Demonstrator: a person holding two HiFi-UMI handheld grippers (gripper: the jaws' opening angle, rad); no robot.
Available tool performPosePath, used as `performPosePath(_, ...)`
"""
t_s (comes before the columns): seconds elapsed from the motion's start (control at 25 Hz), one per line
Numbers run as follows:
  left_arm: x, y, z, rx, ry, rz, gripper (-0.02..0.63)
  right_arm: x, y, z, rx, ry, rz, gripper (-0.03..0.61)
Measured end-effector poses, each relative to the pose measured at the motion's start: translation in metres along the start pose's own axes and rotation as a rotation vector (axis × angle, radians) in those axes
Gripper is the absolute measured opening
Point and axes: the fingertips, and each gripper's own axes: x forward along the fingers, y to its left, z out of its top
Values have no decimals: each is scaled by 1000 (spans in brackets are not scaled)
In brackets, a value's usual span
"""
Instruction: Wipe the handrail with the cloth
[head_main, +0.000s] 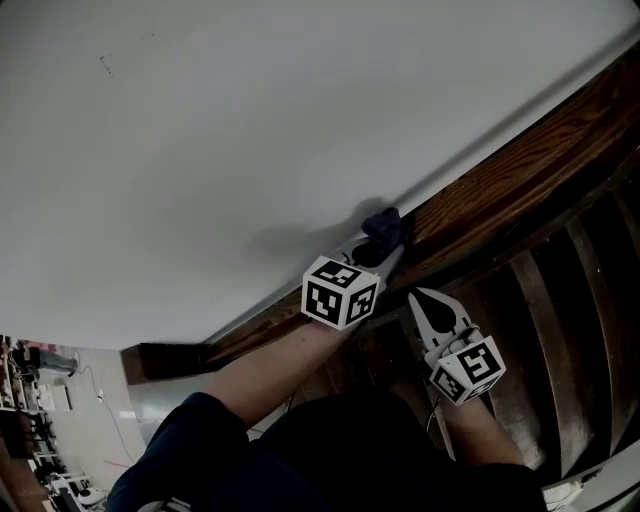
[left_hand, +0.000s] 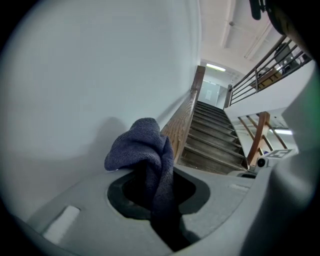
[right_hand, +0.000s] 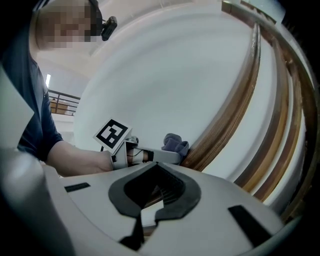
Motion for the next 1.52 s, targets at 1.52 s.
performPosePath(1.52, -160, 138, -214, -258, -55, 272, 78, 85, 177, -120, -104, 229, 353, 8)
